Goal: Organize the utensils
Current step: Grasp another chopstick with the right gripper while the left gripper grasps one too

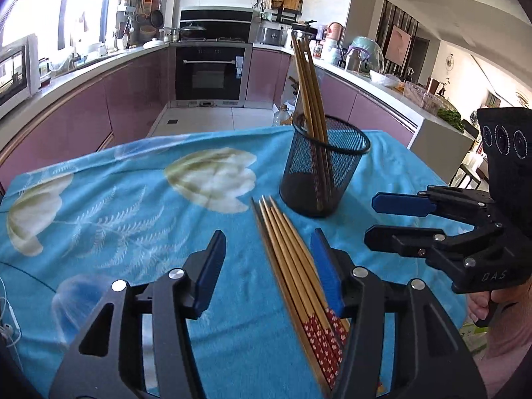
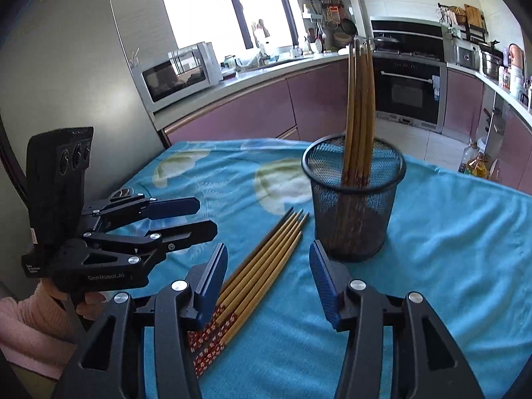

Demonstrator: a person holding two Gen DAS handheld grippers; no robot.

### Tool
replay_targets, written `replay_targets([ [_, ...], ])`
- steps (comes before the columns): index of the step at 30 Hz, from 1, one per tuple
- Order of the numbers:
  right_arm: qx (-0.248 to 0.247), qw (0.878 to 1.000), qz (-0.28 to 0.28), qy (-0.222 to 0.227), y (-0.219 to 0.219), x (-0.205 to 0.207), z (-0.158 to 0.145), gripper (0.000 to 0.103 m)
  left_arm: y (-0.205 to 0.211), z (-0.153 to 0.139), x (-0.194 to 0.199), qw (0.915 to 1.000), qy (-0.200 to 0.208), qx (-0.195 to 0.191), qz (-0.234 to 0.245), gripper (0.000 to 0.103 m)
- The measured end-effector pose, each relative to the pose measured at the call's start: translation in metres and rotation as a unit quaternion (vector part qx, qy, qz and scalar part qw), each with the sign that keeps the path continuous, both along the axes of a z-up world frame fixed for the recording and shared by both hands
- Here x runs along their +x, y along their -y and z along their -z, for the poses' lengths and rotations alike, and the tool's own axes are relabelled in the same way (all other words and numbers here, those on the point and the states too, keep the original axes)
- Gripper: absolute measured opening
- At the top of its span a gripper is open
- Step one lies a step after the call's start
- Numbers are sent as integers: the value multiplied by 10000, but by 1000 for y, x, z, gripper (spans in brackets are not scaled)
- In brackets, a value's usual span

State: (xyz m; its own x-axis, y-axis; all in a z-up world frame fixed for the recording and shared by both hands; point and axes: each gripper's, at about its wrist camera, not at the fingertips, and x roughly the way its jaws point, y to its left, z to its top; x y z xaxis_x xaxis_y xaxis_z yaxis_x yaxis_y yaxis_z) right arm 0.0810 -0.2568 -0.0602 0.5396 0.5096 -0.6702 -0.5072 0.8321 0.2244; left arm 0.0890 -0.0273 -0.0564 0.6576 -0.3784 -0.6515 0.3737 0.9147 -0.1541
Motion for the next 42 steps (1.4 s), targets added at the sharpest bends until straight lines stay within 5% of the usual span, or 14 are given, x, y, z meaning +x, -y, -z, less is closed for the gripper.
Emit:
replay_targets([
  [9,-239,9989,105,-388,-12,-9,38,49,3,34,-12,9989,-408,238,-14,51],
  [42,-870,9956,191,-297,-22,-12,50,48,14,50,-9,9963,-640,570,4,51],
])
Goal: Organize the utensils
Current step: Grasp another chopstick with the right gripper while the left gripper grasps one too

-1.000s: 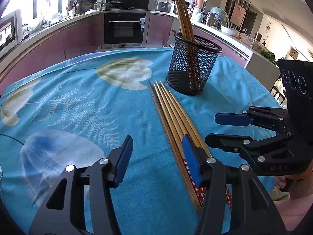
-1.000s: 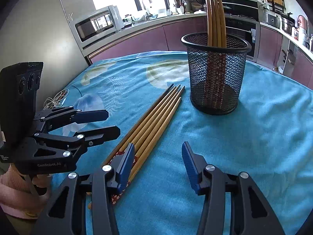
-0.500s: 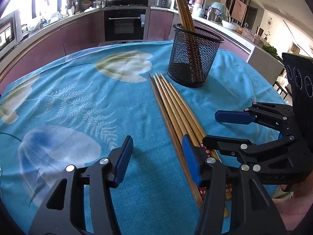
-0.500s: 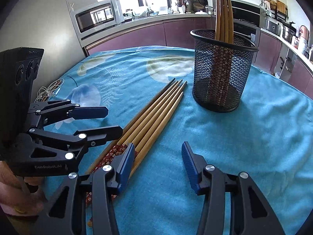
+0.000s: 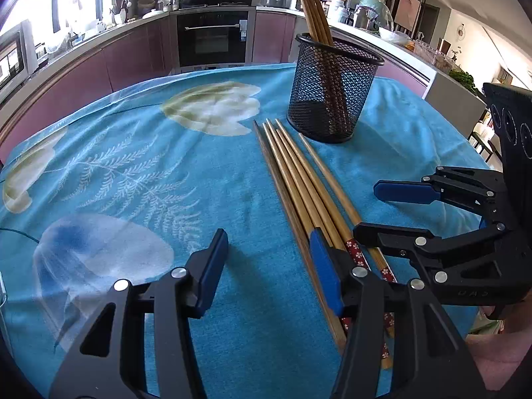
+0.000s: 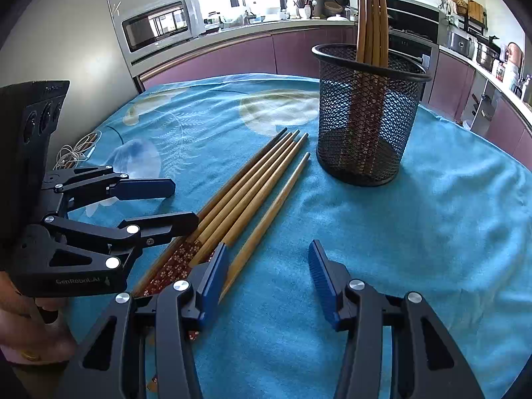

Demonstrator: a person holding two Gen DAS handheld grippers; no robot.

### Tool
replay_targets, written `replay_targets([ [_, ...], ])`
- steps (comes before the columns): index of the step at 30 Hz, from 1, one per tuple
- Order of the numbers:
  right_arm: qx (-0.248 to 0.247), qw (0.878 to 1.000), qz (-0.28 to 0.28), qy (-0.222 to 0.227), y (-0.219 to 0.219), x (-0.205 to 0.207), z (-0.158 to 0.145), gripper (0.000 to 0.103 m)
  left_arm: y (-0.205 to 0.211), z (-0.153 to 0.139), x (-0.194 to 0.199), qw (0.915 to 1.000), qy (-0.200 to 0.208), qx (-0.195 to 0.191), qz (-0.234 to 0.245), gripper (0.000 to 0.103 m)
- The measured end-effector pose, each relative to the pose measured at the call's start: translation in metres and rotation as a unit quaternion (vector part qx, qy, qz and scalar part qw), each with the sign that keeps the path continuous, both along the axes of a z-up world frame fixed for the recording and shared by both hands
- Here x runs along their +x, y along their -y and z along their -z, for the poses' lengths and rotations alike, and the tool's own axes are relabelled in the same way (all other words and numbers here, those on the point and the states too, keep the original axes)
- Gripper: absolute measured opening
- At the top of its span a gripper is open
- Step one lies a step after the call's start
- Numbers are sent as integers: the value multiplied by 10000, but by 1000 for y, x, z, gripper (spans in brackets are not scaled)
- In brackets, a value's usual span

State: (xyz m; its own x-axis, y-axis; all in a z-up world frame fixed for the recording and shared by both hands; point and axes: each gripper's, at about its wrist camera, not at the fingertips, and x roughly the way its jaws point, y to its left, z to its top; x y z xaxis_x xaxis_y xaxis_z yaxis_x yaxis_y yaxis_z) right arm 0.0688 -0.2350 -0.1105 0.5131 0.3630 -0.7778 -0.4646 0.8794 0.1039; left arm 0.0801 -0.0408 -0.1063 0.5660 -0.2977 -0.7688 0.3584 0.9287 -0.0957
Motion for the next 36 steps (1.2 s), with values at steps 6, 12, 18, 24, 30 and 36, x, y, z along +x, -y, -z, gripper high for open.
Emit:
replay_targets([
  [6,4,10000,4,-14,1,0,0,47,-1,0,0,10000,5,28,-26,51],
  [12,-33,10000,42,-35,5,1,0,43,-7,-1,-2,9999,-16,61,-114,50],
  [18,-64,9999,111,-64,9,4,0,40,-4,-2,3,9999,-27,109,-98,49],
  [24,-80,9998,150,-70,9,8,1,38,3,-4,17,9999,-33,149,-42,43],
  [30,-136,9997,214,-72,8,16,0,32,11,-1,33,9998,-126,162,12,38],
  [36,-189,9995,227,-67,5,22,0,29,18,0,46,9996,-129,237,16,34],
])
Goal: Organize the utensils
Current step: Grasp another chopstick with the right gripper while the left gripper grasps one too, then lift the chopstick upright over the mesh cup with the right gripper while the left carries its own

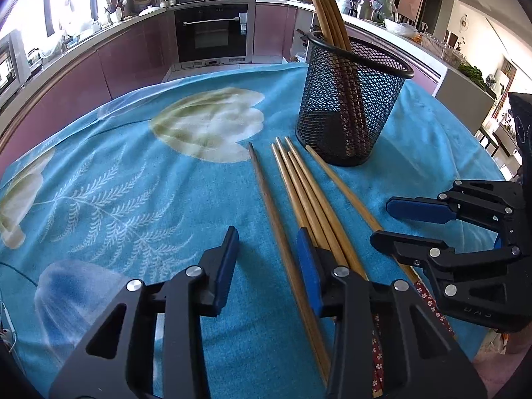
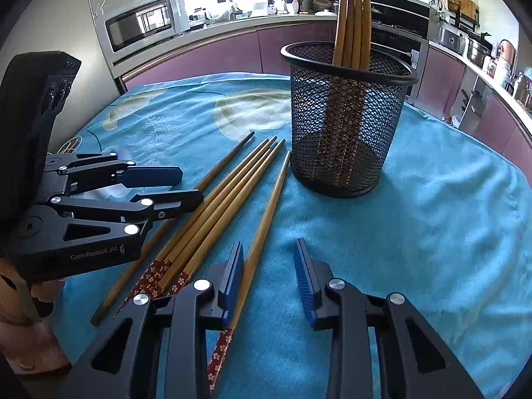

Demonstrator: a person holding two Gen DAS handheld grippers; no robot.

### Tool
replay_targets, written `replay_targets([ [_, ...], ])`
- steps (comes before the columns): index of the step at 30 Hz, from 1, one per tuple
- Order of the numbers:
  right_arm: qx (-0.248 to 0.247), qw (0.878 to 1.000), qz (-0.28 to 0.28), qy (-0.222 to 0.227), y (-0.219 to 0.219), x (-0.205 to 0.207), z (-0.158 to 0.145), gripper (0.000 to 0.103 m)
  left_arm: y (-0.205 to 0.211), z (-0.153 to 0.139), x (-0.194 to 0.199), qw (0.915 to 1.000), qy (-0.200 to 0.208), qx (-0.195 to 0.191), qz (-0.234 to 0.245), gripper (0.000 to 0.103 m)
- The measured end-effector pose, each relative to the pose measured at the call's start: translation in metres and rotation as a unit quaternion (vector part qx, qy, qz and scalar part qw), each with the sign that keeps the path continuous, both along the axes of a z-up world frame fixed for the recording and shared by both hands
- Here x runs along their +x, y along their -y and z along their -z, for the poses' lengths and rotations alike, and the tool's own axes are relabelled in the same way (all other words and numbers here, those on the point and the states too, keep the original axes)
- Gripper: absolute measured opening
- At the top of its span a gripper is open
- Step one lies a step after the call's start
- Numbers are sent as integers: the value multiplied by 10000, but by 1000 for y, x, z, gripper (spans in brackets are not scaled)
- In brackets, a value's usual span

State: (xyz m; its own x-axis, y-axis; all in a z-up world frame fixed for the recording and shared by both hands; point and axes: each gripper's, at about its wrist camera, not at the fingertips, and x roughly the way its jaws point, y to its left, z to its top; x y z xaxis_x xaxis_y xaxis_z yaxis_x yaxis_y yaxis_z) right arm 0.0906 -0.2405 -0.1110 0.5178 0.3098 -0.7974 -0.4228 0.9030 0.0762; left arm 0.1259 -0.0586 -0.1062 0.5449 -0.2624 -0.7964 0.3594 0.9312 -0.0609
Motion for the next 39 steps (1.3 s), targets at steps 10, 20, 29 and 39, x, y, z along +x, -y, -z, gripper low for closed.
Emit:
replay_targets([
  [10,241,9995,149,-143,12,8,0,8,7,0,5,9999,4,-104,-71,11],
  [20,585,9978,191,-227,28,6,-4,6,0,-5,-3,9994,43,-291,-155,8],
  [29,1085,9941,29,-32,43,-8,-27,6,-13,-38,-18,9973,286,-670,-21,8],
  [39,1467,9886,-20,340,56,-19,-56,6,-22,-78,-36,9916,576,-1145,159,8],
])
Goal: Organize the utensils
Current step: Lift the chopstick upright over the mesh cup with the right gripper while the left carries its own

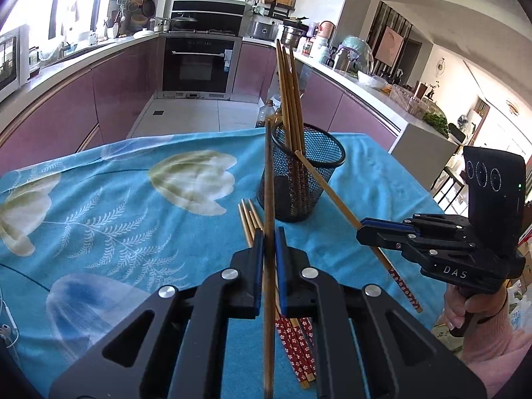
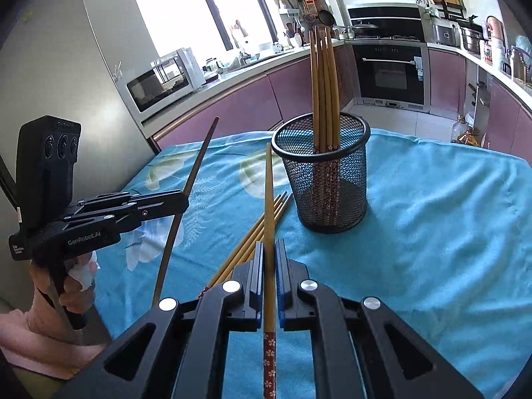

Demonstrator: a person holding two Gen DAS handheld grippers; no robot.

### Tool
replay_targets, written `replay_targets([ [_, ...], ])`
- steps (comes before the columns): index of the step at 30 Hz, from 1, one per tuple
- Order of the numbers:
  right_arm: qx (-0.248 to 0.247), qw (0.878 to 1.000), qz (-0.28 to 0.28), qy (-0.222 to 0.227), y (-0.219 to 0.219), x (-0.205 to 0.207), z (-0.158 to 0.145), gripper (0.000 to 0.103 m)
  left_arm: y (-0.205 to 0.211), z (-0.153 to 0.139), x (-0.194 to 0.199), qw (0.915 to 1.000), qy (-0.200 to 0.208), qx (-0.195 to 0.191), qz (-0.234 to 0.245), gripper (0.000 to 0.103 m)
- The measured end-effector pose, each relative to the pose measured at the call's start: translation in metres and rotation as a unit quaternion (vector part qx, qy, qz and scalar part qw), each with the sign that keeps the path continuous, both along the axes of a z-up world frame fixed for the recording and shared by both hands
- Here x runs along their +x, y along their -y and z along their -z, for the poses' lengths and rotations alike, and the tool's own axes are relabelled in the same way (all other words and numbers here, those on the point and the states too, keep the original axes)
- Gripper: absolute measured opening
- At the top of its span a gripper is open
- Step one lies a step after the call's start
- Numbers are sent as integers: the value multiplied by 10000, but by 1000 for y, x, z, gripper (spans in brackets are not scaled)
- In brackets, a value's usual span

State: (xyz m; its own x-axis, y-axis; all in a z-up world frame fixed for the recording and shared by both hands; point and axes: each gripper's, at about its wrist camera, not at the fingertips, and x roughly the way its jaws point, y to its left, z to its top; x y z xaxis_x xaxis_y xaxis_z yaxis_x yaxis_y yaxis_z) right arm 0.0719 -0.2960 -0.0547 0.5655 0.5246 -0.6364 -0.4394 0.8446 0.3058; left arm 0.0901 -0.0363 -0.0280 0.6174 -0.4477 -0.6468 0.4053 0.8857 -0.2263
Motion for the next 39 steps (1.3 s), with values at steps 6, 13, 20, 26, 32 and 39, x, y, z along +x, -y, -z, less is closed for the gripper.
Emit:
replay_targets([
  [6,87,9998,17,192,5,-1,-14,6,-1,-18,-6,9997,138,-193,84,8],
  [13,243,9985,124,473,15,0,-33,6,-1,-40,-11,9986,357,-358,147,8],
  [20,350,9962,202,765,24,7,-54,6,1,-56,-4,9972,460,-557,195,8],
  [26,378,9932,292,1061,30,19,-74,6,4,-70,12,9957,540,-727,190,8],
  [32,444,9903,312,1279,31,30,-92,6,6,-91,26,9932,684,-927,184,7],
  [39,407,9876,325,1483,29,43,-108,6,11,-114,34,9910,909,-961,182,7],
])
